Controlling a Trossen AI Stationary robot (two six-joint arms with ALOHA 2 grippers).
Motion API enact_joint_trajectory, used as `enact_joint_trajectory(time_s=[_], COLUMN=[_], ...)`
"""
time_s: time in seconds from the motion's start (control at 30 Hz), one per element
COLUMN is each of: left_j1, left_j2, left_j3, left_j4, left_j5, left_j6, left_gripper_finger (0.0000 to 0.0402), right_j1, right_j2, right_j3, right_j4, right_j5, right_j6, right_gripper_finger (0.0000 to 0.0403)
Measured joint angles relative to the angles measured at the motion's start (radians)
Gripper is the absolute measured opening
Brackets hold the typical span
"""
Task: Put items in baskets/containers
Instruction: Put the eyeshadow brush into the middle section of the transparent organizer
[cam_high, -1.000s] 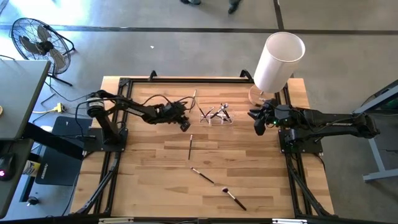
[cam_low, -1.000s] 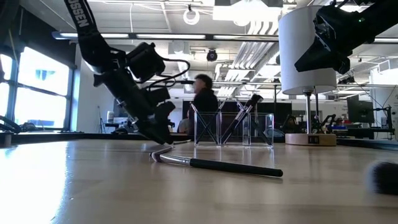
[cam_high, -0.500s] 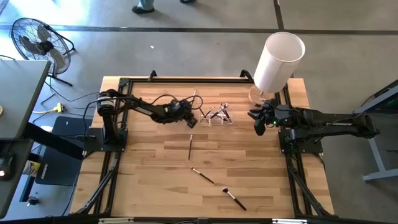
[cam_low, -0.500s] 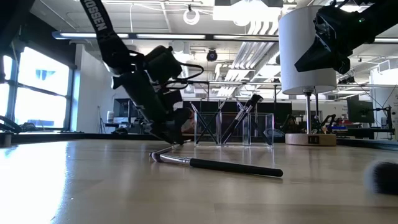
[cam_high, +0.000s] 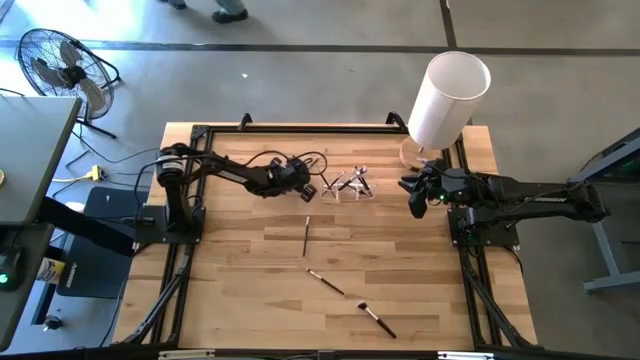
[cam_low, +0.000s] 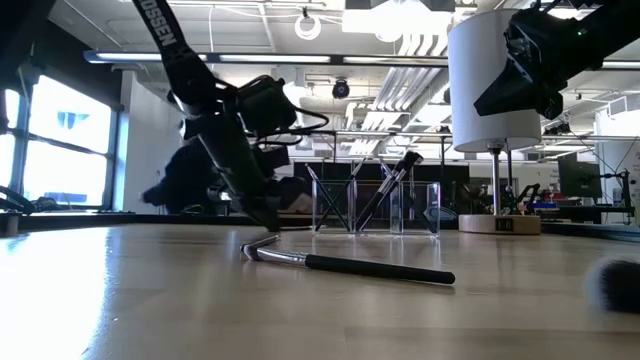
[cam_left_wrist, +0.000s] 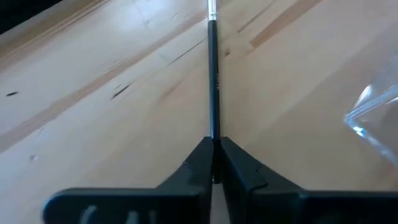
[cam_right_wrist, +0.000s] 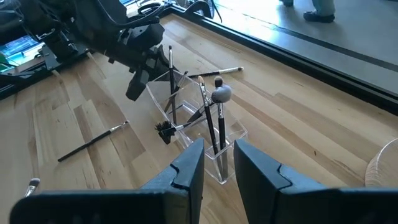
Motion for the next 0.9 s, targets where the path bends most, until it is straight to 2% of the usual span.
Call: enact_joint_trajectory(time_s=[0.17,0.37,0.5,0.6,0.73,0.9], left_j1=[-0.007,-0.109,-0.258,-0.384,-0.56,-0.761], left_j2=[-0.003,-0.009,-0.036,-0.068,-0.139,-0.21], left_j3=[0.001,0.002,-0.007,-0.012,-0.019,-0.021], left_j4=[-0.085,-0.281,-0.452,-0.589,-0.745,-0.756], left_j5=[0.002,-0.068,-0.118,-0.113,-0.038,0.062], left_j6=[-0.033,-0.246,-0.448,-0.63,-0.847,-0.989], left_gripper_finger=[0.001,0.0005,0.0003,0.0002,0.0002,0.0001], right_j1=[0.0,0.0,0.0,0.0,0.0,0.0], right_j2=[0.0,0.0,0.0,0.0,0.0,0.0], right_j3=[0.0,0.0,0.0,0.0,0.0,0.0], right_j4=[0.0,0.0,0.0,0.0,0.0,0.002], right_j5=[-0.014,-0.063,-0.088,-0.103,-0.11,-0.113], right_j6=[-0.004,-0.004,-0.007,-0.028,-0.053,-0.068], right_gripper_finger=[0.0082,0.0082,0.0082,0.0082,0.0082,0.0082])
